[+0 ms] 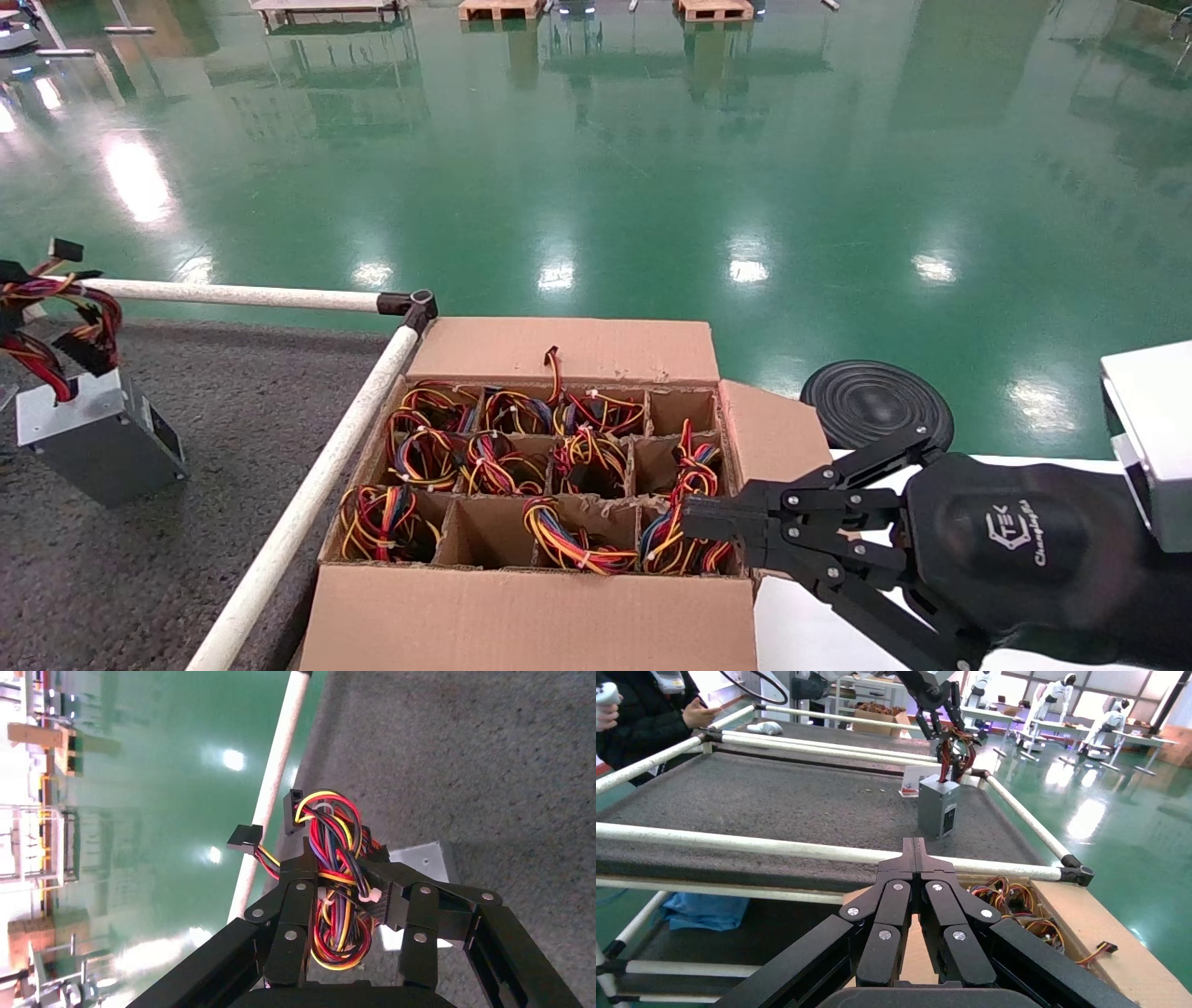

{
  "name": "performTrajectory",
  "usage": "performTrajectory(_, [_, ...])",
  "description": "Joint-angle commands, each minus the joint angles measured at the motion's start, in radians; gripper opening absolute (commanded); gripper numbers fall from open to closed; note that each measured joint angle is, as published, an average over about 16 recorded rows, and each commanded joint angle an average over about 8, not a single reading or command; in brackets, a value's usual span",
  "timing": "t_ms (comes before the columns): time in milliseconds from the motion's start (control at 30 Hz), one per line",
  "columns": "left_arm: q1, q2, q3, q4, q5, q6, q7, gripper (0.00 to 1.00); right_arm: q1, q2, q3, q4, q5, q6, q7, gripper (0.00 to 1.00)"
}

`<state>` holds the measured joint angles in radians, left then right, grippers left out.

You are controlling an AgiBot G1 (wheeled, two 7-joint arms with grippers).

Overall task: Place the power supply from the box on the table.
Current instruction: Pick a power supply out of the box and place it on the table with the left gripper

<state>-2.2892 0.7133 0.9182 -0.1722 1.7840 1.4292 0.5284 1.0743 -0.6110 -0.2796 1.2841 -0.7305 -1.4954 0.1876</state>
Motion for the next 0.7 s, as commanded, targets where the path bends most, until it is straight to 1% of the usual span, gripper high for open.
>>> performTrajectory(33, [-0.003,-0.004,0.001,0.004,0.002,-0.004,0.003,0.00,0.000,0.000,0.000,0.000,0.000,0.000,0.000,0.00])
performTrajectory(333, [0.006,-0.018,0.013,0.019,0.014,-0.030,0.016,0.00,0.000,0.000,0.000,0.000,0.000,0.000,0.000,0.00])
performTrajectory(700, [0.067,-0.013,0.015,0.051,0.013,-0.075,0.026,0.00,0.000,0.000,0.000,0.000,0.000,0.000,0.000,0.00])
